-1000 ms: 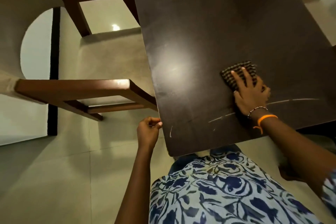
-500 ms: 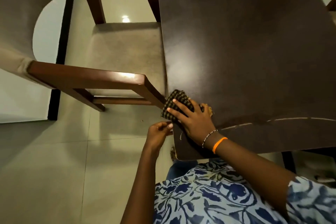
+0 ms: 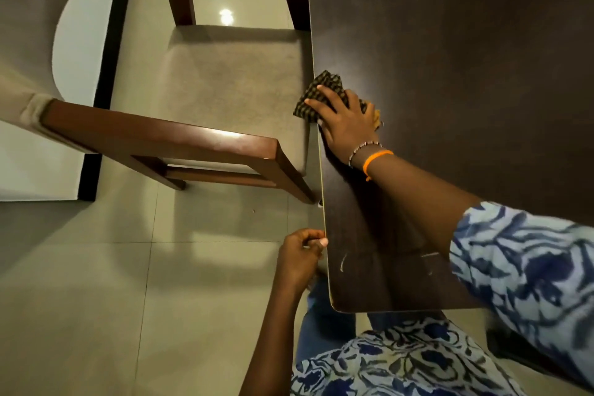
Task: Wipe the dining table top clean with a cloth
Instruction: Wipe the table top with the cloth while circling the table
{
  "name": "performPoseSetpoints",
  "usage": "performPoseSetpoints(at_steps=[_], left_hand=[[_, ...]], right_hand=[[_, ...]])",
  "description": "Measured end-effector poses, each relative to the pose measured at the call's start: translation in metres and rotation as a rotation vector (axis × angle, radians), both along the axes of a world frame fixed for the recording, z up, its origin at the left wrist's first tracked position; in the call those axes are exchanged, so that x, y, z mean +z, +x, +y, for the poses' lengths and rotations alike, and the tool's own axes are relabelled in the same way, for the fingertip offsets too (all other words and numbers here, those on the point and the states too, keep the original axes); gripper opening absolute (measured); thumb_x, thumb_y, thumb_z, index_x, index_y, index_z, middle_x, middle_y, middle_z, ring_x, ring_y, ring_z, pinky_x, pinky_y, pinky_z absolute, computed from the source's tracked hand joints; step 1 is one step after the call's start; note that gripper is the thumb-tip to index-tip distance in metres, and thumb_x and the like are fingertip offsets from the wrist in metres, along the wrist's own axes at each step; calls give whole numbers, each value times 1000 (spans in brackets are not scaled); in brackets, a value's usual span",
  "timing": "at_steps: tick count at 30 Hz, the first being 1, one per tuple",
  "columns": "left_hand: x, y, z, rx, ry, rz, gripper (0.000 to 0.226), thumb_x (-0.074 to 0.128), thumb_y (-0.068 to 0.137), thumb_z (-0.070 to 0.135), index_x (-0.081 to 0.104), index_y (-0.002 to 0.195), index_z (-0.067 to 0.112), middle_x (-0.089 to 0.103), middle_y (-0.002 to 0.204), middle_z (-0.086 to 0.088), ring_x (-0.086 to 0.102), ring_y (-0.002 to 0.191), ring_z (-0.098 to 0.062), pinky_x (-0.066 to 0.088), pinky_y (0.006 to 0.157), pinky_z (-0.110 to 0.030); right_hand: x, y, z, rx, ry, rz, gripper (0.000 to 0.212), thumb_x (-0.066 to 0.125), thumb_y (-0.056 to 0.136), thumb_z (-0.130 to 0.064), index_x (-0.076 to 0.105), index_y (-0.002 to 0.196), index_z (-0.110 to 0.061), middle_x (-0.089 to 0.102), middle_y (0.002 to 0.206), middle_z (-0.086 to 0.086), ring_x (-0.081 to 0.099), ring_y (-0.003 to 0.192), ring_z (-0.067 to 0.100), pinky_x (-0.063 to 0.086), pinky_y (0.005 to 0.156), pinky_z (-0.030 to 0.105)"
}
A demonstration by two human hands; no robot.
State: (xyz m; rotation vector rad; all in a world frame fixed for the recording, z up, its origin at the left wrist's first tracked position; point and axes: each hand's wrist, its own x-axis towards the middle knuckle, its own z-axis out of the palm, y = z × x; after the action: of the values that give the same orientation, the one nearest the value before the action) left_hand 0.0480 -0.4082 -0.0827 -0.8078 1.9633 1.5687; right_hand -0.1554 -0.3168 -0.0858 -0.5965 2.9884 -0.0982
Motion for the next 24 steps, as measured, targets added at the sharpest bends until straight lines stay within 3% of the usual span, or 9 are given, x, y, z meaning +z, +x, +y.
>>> performPoseSetpoints(at_steps=[9,17,21,24], left_hand=[[4,-1,-2,-36,-90,-10,10,65,84,22,68,94,23,70,99,1,63,97,-16,50,94,-40],[12,7,8,64,-199,54,16,67,83,21,67,98,19,69,104,-3,62,99,-21,49,94,-45],[17,41,21,271,-147,83,16,56,90,10,65,102,17,66,111,-6,58,98,-17,47,91,-33],[18,71,28,359,-132,64,23,49,91,0,63,108,10,64,113,-10,58,103,-21,44,91,-31]], right_hand=[[12,-54,-6,-7,-45,-89,47,37,97,-36,29,142,-42,17,156,-7,22,135,32,26,97,47],[4,90,15,38,-100,-135,54,42,93,-35,24,144,-41,17,157,-5,19,137,33,23,99,50],[4,166,31,80,-106,-182,58,44,92,-34,21,145,-40,15,158,-5,20,137,35,24,98,55],[6,215,41,107,-105,-234,62,49,89,-32,24,145,-39,17,158,-4,26,137,36,27,99,58]])
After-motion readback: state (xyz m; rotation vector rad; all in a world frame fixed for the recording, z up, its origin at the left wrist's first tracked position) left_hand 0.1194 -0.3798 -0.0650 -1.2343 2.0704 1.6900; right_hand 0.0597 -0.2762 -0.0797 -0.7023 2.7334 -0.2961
